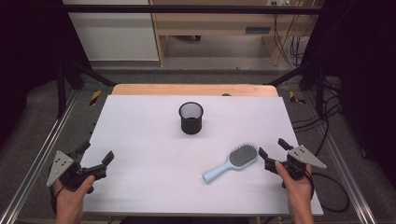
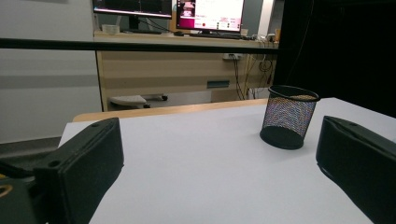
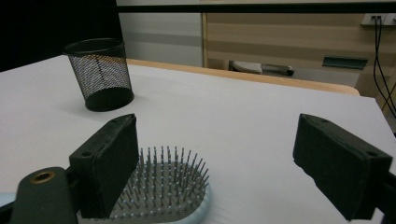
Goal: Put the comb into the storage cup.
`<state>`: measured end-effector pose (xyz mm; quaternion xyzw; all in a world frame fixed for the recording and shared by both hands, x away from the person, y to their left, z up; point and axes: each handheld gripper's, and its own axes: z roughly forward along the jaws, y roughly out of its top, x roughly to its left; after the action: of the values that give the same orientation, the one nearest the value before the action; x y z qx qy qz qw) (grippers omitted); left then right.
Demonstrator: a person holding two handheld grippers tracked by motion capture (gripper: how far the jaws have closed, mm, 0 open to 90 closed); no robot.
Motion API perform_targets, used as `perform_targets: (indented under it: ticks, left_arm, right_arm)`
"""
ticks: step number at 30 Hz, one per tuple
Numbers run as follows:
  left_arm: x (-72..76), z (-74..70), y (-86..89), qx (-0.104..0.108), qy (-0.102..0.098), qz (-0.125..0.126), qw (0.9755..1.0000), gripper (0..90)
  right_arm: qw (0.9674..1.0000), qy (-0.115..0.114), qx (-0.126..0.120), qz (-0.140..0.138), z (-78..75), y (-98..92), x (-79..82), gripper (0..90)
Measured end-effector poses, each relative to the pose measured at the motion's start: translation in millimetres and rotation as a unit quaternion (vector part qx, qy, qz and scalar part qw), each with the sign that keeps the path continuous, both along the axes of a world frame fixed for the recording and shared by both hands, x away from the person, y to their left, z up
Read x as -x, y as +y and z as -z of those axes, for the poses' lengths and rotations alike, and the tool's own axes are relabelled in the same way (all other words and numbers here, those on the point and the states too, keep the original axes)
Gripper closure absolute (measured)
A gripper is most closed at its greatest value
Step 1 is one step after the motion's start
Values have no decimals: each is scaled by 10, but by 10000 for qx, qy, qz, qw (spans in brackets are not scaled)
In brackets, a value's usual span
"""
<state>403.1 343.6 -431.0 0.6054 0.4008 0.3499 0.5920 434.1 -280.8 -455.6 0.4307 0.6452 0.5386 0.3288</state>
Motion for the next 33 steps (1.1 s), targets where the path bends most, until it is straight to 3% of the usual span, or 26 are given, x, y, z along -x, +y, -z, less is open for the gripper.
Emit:
perform_targets:
  ticks: [8, 13, 14, 15, 16, 17, 18, 19, 20, 21, 22, 25, 30, 33]
  left_arm:
    - [-21, 19, -12, 60, 11, 49, 10000, 7]
    - [-41, 33, -61, -3, 49, 84, 10000, 7]
    - [-42, 36, -70, -7, 59, 91, 9999, 7]
    - [-45, 38, -78, -21, 61, 96, 9999, 7]
    - [-45, 40, -83, -53, 67, 72, 9999, 7]
    - [-50, 49, -101, -45, 104, 105, 9999, 7]
    - [-50, 49, -101, -45, 104, 105, 9999, 7]
    - [-50, 52, -106, -49, 111, 110, 9999, 7]
    - [-47, 52, -108, -85, 108, 78, 9999, 8]
    - [-45, 52, -112, -88, 114, 80, 9999, 8]
    - [-43, 51, -115, -87, 109, 88, 9999, 8]
    - [-41, 55, -126, -97, 123, 106, 9998, 9]
    - [-49, 60, -140, -109, 143, 117, 9998, 10]
    - [-51, 63, -148, -130, 152, 114, 9997, 11]
  right_arm:
    - [10000, 15, -60, 51, -12, -4, 17, 77]
    - [9999, 66, 104, 120, -26, 27, 30, 82]
    - [9999, 53, 109, 74, -39, 37, 41, 115]
    - [9998, 75, 158, 109, -72, 61, 58, 245]
    - [9998, 75, 158, 109, -72, 61, 58, 245]
    - [9994, 157, 271, 141, -113, 89, 57, 383]
    - [9993, 161, 291, 149, -139, 102, 49, 458]
    - [9993, 161, 291, 149, -139, 102, 49, 458]
    - [9992, 187, 335, 97, -190, 127, 16, 566]
    - [9990, 212, 365, 110, -207, 141, -9, 610]
    - [9990, 212, 365, 110, -207, 141, -9, 610]
    - [9980, 339, 522, 89, -233, 180, -128, 737]
    - [9975, 385, 574, 109, -266, 194, -245, 822]
    - [9961, 545, 674, 183, -260, 175, -383, 894]
